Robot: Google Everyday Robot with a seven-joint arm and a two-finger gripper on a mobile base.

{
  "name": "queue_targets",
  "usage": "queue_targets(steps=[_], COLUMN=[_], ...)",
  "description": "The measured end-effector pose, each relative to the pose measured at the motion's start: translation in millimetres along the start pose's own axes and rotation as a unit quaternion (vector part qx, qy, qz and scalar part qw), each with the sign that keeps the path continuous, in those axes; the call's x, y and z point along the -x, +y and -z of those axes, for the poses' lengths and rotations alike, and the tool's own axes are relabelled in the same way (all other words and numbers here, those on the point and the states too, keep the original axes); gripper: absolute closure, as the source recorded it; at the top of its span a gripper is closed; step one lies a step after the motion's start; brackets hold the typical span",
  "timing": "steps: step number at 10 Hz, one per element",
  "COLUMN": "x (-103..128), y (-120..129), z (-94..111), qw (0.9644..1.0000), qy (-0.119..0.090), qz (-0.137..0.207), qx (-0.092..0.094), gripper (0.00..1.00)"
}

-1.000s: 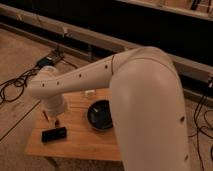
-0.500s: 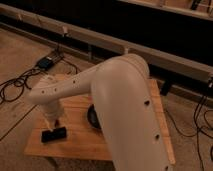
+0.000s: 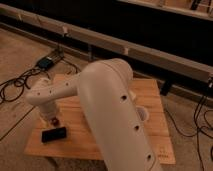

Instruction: Place the pepper in the ceramic bowl

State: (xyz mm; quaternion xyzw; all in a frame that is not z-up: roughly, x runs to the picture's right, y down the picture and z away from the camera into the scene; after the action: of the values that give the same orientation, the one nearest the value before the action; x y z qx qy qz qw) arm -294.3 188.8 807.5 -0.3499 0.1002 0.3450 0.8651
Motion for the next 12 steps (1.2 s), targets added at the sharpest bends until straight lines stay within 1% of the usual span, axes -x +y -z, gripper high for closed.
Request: queue_targets(steps=[3, 6, 8, 9, 11, 12], x=[26.1, 35.8, 38.5, 39.3, 41.3, 41.6], y=[-3.6, -7.3, -11.0, -13.3, -17.9, -21.8], z=[-8.7, -24.6, -33.3, -35.3, -31.3, -27.3], qw=[0.9999, 0.9999, 0.9999, 0.9999, 1.0, 1.0], qy=[-0.013, -0.01, -0.005, -0.002, -0.002, -0.003], qz=[0.005, 0.011, 0.011, 0.01, 0.002, -0.003], qx=[0.002, -0.004, -0.008, -0.009, -0.003, -0.001], gripper=[0.35, 0.36, 0.51, 0.63, 0.83, 0.91])
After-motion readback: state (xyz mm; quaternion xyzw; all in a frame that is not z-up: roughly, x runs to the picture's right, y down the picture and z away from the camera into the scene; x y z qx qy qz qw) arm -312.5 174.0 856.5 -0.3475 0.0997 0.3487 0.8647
